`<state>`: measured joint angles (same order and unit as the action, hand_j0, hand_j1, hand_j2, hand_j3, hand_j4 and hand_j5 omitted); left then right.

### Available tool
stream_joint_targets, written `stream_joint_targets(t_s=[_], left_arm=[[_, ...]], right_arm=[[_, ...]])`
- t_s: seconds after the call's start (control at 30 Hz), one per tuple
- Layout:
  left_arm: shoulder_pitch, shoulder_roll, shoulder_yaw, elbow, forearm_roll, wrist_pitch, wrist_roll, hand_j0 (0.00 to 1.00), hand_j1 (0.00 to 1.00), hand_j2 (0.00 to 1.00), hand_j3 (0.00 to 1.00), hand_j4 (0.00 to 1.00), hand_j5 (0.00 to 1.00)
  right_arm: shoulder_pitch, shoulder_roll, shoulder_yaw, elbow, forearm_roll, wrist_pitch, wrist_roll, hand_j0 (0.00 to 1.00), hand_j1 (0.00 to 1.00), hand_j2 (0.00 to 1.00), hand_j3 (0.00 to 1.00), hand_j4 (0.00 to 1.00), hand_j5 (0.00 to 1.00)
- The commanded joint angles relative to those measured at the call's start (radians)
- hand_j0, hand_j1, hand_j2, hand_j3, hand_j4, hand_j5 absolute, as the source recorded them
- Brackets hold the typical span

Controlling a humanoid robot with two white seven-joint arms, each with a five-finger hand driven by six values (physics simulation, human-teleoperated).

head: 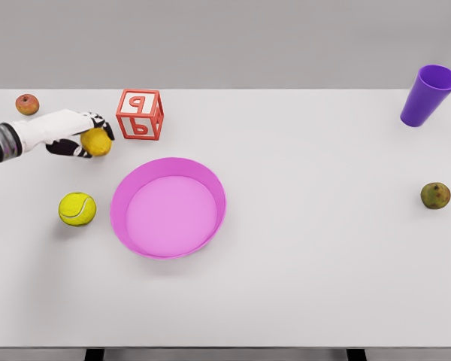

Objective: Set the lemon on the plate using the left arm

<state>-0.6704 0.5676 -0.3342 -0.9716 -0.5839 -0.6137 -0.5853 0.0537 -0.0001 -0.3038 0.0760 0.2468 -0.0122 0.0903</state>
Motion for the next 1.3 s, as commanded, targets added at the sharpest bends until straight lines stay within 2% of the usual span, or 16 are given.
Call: stream_joint_targets(t_s=[0.0, 0.07, 0.2, 0.27, 0.37, 0.47, 0.57, 0.63, 0.77, 1.0, 1.27], left_arm=[[0.0, 0.021, 0.003, -0.03, 0.029, 0.003, 0.001, 0.46, 0.46, 0.46, 0.46, 0.46, 0.46], [0.006, 0.032, 0.003, -0.032, 0.061, 0.003, 0.001, 0.46, 0.46, 0.46, 0.46, 0.46, 0.46], [0.014, 0.041, 0.006, -0.033, 0.064, 0.003, 0.001, 0.46, 0.46, 0.46, 0.46, 0.46, 0.46], [0.028, 0.074, 0.009, -0.073, 0.108, 0.003, 0.001, 0.46, 0.46, 0.46, 0.46, 0.46, 0.46], [0.083, 0.124, 0.017, -0.186, 0.179, 0.003, 0.013, 0.46, 0.46, 0.46, 0.46, 0.46, 0.46], [0.13, 0.164, 0.043, -0.265, 0.222, 0.003, 0.021, 0.46, 0.46, 0.46, 0.46, 0.46, 0.46], [0.195, 0.164, 0.129, -0.34, 0.222, 0.003, 0.021, 0.46, 0.46, 0.46, 0.46, 0.46, 0.46], [0.212, 0.164, 0.161, -0.374, 0.222, 0.003, 0.022, 0.46, 0.46, 0.46, 0.46, 0.46, 0.46], [0.241, 0.164, 0.164, -0.455, 0.254, 0.003, 0.027, 0.46, 0.46, 0.46, 0.46, 0.46, 0.46], [0.265, 0.156, 0.161, -0.55, 0.254, 0.003, 0.03, 0.46, 0.46, 0.46, 0.46, 0.46, 0.46], [0.339, 0.149, 0.147, -0.693, 0.237, 0.003, 0.03, 0.46, 0.46, 0.46, 0.46, 0.46, 0.46]], right_arm=[[0.0, 0.0, 0.0, 0.001, 0.0, 0.0, 0.0, 1.0, 1.0, 1.0, 1.0, 1.0, 1.0], [0.0, 0.0, 0.0, -0.001, 0.0, 0.0, 0.0, 1.0, 1.0, 1.0, 1.0, 1.0, 1.0], [0.0, 0.0, 0.0, -0.001, 0.0, 0.0, 0.0, 1.0, 1.0, 1.0, 1.0, 1.0, 1.0], [0.0, 0.0, 0.0, 0.001, 0.0, 0.0, 0.0, 1.0, 1.0, 1.0, 1.0, 1.0, 1.0], [0.0, 0.0, 0.0, -0.001, 0.0, 0.0, 0.0, 1.0, 1.0, 1.0, 1.0, 1.0, 1.0], [0.0, 0.0, 0.0, 0.001, 0.0, 0.0, 0.0, 1.0, 1.0, 1.0, 1.0, 1.0, 1.0], [0.0, 0.0, 0.0, -0.001, 0.0, 0.0, 0.0, 1.0, 1.0, 1.0, 1.0, 1.0, 1.0], [0.0, 0.0, 0.0, -0.001, 0.0, 0.0, 0.0, 1.0, 1.0, 1.0, 1.0, 1.0, 1.0], [0.0, 0.0, 0.0, 0.001, 0.0, 0.0, 0.0, 1.0, 1.0, 1.0, 1.0, 1.0, 1.0], [0.0, 0.0, 0.0, 0.001, 0.0, 0.0, 0.0, 1.0, 1.0, 1.0, 1.0, 1.0, 1.0], [0.0, 0.0, 0.0, -0.001, 0.0, 0.0, 0.0, 1.0, 1.0, 1.0, 1.0, 1.0, 1.0]])
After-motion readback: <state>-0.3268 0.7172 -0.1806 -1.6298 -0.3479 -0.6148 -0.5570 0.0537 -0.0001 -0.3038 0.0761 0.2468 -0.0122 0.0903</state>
